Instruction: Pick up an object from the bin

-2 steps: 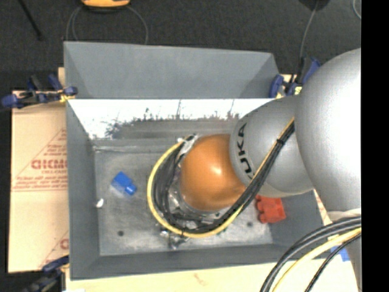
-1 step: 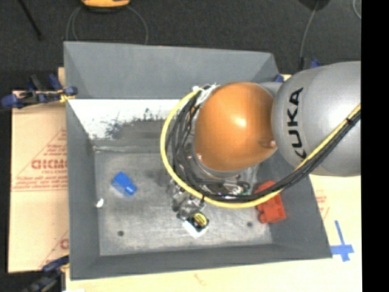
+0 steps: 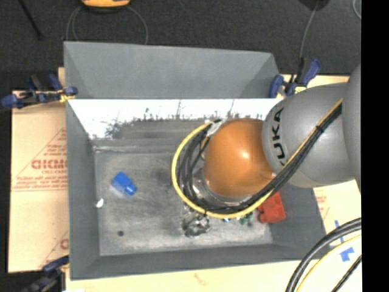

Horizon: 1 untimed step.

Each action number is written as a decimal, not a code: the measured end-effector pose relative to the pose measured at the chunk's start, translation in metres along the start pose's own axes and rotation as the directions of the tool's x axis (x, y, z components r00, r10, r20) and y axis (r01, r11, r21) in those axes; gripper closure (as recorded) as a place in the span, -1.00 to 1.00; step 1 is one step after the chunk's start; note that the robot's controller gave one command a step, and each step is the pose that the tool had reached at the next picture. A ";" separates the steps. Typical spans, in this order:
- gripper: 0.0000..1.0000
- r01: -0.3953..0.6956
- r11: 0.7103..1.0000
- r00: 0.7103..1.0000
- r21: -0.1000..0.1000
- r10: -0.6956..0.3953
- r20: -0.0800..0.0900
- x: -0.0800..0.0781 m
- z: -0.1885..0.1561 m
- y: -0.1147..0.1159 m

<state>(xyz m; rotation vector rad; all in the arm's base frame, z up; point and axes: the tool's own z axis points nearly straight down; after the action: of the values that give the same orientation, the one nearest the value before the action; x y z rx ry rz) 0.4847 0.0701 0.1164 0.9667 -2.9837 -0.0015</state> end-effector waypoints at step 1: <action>1.00 0.307 0.952 0.952 0.006 -0.307 0.009 -0.027 -0.043 0.051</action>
Offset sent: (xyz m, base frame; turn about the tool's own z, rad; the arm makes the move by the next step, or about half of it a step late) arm -0.0088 0.0568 0.0425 -0.3119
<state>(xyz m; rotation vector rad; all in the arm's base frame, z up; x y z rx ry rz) 0.4770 0.1280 0.1598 1.4232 -2.8072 -0.0011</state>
